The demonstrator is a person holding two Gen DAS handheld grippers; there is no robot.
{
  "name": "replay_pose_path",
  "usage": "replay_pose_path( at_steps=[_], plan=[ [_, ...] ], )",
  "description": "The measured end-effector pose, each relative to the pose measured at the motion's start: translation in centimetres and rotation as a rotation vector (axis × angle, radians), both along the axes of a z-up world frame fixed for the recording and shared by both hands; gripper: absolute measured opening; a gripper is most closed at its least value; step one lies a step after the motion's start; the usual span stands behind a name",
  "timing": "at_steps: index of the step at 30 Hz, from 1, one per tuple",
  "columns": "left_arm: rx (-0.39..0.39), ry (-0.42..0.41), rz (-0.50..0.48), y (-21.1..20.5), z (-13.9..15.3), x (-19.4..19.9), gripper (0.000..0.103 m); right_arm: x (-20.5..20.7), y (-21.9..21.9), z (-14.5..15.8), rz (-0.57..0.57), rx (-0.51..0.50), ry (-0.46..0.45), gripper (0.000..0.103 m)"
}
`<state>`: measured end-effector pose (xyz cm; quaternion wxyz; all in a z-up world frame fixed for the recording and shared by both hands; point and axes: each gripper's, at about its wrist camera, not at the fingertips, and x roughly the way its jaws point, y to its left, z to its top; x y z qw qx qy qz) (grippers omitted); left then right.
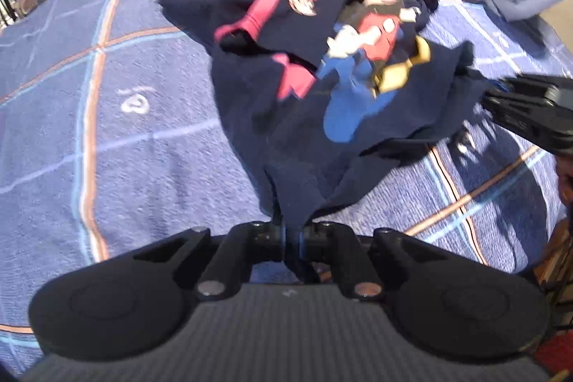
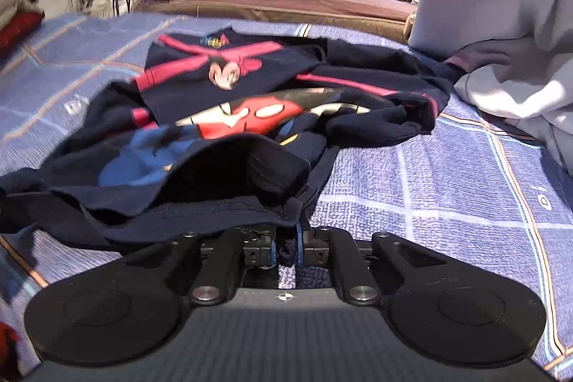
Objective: Fold small clothes
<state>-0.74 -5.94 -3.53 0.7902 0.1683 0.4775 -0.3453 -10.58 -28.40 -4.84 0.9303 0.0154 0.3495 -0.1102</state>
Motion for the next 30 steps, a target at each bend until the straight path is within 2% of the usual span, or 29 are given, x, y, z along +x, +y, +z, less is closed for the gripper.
replay_pose_path(
  at_steps=[3, 6, 10, 16, 19, 20, 21, 25, 26, 27, 28, 29, 30],
  plan=[
    [-0.053, -0.039, 0.038, 1.8, 2.6, 1.0, 0.006, -2.5, -0.3, 2.7, -0.024, 0.04, -0.014, 0.014],
    [-0.105, -0.061, 0.051, 3.6, 4.8, 1.8, 0.005, -5.6, 0.0, 4.9, -0.017, -0.006, 0.033, 0.014],
    [-0.109, 0.016, 0.029, 5.0, 4.5, 1.6, 0.005, -9.5, 0.4, 6.1, -0.031, -0.081, 0.142, 0.013],
    [-0.017, 0.119, -0.016, 5.2, 0.3, -1.2, 0.005, -12.4, -0.4, 3.9, -0.091, -0.05, 0.26, 0.013],
    [0.02, 0.126, -0.024, 5.7, -0.4, -2.0, 0.005, -12.6, -0.3, 2.8, -0.098, -0.054, 0.307, 0.011],
    [0.029, 0.131, -0.024, 6.3, -0.6, -2.1, 0.005, -12.8, -0.1, 2.6, -0.093, -0.058, 0.32, 0.008],
    [0.044, 0.135, -0.018, 6.6, -0.8, -2.1, 0.005, -12.9, 0.0, 2.3, -0.09, -0.052, 0.336, 0.0],
    [0.122, 0.146, 0.028, 8.5, -1.7, -1.3, 0.005, -14.1, -0.7, 1.4, -0.151, -0.047, 0.351, 0.0],
    [0.113, 0.163, 0.04, 8.9, -1.5, -1.0, 0.006, -14.4, -1.1, 1.7, -0.189, -0.037, 0.318, 0.003],
    [0.088, 0.173, 0.049, 9.3, -1.0, -0.8, 0.01, -14.6, -1.7, 2.1, -0.227, -0.005, 0.275, 0.014],
    [0.056, 0.165, 0.05, 9.5, -0.3, -0.5, 0.015, -14.7, -2.3, 2.7, -0.263, 0.029, 0.229, 0.033],
    [0.028, 0.143, 0.046, 9.4, 0.4, -0.4, 0.033, -14.8, -2.7, 3.1, -0.284, 0.064, 0.174, 0.054],
    [0.003, 0.107, 0.044, 9.0, 1.1, -0.3, 0.054, -14.7, -3.1, 3.4, -0.296, 0.104, 0.124, 0.066]
  ],
)
